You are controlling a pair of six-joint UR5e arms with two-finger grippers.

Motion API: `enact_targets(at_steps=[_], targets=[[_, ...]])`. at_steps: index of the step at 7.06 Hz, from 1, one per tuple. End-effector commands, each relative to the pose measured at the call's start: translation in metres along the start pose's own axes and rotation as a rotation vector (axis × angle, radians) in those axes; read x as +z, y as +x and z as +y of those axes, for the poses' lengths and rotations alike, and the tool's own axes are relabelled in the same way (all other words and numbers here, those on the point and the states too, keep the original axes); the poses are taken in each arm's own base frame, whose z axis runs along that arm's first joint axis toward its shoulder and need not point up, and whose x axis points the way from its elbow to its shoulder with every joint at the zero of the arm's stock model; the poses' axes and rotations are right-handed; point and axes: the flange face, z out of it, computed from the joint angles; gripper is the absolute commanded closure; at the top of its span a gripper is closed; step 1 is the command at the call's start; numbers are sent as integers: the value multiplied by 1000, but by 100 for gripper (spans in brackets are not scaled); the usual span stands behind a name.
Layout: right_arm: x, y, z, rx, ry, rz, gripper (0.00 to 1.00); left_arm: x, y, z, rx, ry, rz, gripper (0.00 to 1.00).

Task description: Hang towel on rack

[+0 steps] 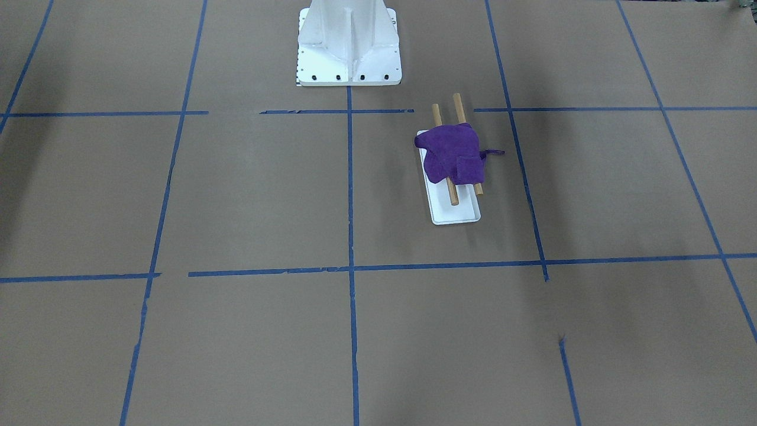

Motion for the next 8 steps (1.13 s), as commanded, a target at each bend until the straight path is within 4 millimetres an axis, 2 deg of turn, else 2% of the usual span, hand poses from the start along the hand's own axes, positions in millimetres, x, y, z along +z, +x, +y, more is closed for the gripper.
enact_targets(at_steps=[1,8], targets=[[0,-1,0,1,0,0,0,-17,15,-5,33,35,-12,0],[1,-1,1,3,-4,-3,0,-6,6,5,10,11,-7,0]])
